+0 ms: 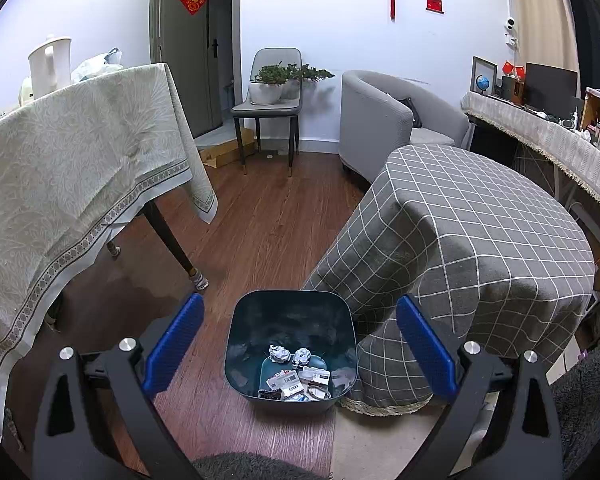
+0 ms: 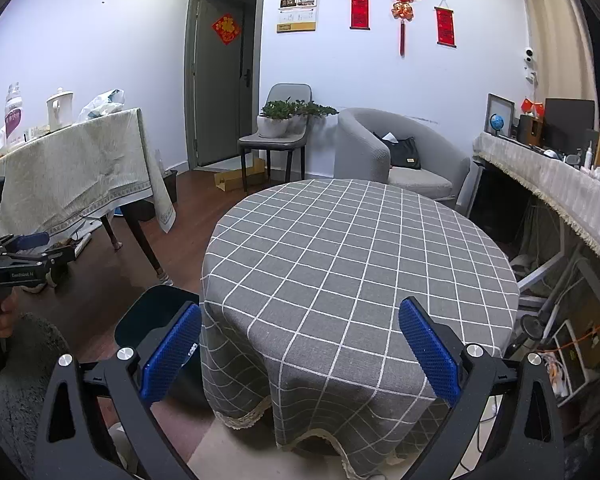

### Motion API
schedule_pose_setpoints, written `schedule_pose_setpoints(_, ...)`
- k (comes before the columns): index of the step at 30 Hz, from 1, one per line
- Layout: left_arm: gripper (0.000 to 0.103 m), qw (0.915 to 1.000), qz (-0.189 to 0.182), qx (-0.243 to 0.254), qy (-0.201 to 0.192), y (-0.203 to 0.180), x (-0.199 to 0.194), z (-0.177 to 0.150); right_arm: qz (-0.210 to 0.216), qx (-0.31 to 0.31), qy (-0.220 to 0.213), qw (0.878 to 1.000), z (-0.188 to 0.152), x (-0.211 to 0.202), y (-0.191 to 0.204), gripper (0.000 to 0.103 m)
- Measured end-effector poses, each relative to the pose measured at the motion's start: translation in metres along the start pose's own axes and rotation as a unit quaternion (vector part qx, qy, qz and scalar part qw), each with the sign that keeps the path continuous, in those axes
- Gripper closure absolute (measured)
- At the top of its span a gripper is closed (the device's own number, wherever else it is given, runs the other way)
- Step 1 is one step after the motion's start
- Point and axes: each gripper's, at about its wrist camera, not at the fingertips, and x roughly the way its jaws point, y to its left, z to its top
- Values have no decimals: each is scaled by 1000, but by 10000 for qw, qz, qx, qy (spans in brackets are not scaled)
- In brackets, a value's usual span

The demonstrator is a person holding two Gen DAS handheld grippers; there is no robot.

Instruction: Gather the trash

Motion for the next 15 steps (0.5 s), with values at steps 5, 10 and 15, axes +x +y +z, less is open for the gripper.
schedule_pose_setpoints(5, 5, 10000, 1, 5, -3, 0, 0, 0, -1, 3, 0, 10000, 0, 0, 0, 3)
schedule_pose_setpoints(10, 4, 10000, -2, 27, -5, -1, 1, 0, -2, 1, -1, 10000, 0, 0, 0, 3)
schedule_pose_setpoints(15, 4, 10000, -2, 33, -3, -1, 1, 0, -4, -5, 0, 10000, 0, 0, 1, 3)
